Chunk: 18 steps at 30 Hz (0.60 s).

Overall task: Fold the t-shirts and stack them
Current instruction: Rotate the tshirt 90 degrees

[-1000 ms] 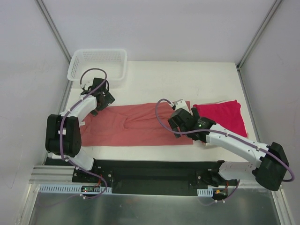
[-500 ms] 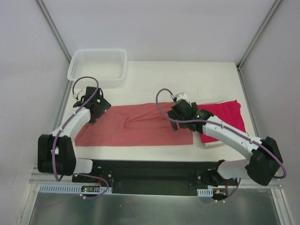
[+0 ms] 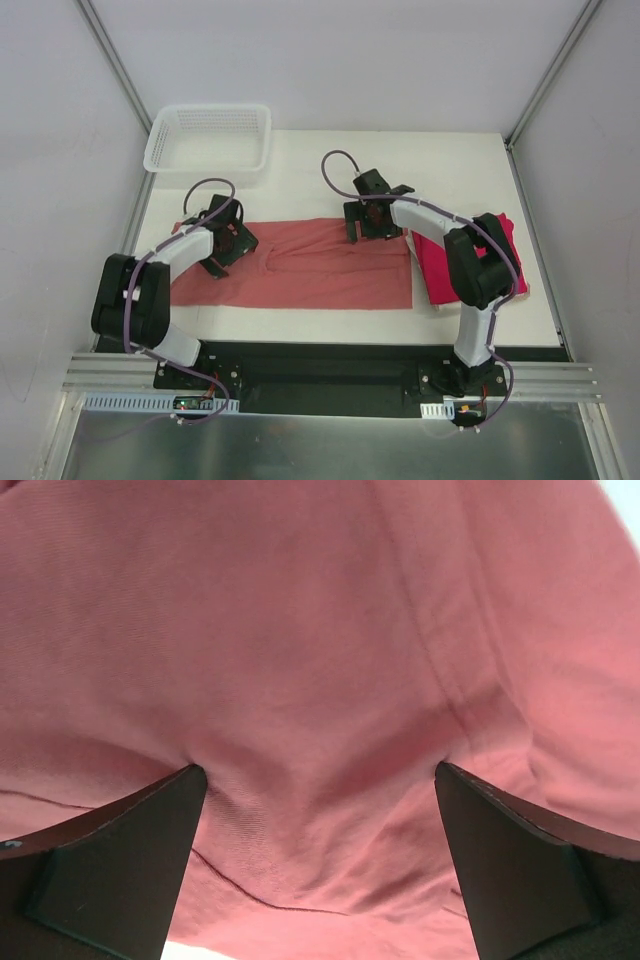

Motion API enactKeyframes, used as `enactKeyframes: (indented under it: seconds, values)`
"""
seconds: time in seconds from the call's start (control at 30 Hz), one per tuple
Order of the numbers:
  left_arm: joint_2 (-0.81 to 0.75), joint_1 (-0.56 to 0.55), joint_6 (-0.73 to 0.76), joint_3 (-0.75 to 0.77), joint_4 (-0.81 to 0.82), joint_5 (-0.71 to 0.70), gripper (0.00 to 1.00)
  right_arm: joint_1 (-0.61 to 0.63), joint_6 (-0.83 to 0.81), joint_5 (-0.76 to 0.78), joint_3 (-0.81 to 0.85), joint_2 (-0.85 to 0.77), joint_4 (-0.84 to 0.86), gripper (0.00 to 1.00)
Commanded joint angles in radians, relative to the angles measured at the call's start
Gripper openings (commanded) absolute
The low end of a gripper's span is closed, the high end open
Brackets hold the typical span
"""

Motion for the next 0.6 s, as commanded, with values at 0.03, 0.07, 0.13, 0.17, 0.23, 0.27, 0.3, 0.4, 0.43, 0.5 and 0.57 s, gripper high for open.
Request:
enactKeyframes:
  seconds: [0.03,0.07,0.13,0.17,0.23,0.27,0.3,0.4,0.43,0.5,0.57]
  values:
    - [0.186,-0.030,-0.002,0.118,0.047,0.035,0.99,-0.006,0.055,-0.154,-0.008,0.036,-0.014,0.97]
    - [0.201,-0.048,-0.001,0.149,0.047,0.035,0.99,-0.003,0.072,-0.215,-0.035,0.029,-0.008,0.97]
    - [0.235,-0.069,0.008,0.175,0.045,0.042,0.99,0.000,0.089,-0.239,-0.103,-0.021,-0.001,0.97]
    - [0.243,-0.079,0.007,0.192,0.046,0.043,0.99,0.008,0.097,-0.251,-0.180,-0.047,0.009,0.97]
    - [0.260,-0.114,0.008,0.207,0.047,0.043,0.99,0.017,0.120,-0.267,-0.271,-0.137,0.019,0.97]
    - [0.269,-0.126,0.016,0.230,0.047,0.049,0.99,0.030,0.123,-0.321,-0.353,-0.168,0.033,0.97]
    - [0.295,-0.146,0.025,0.247,0.047,0.061,0.99,0.036,0.126,-0.349,-0.390,-0.200,0.039,0.97]
    - [0.353,-0.175,0.068,0.321,0.047,0.112,0.99,0.094,0.147,-0.376,-0.501,-0.308,0.030,0.97]
    - [0.367,-0.203,0.085,0.339,0.043,0.117,0.99,0.134,0.161,-0.369,-0.522,-0.349,0.023,0.97]
    - [0.413,-0.237,0.100,0.393,0.047,0.135,0.99,0.172,0.170,-0.366,-0.574,-0.383,0.006,0.97]
    - [0.451,-0.287,0.137,0.464,0.045,0.147,0.99,0.218,0.196,-0.371,-0.602,-0.418,-0.004,0.97]
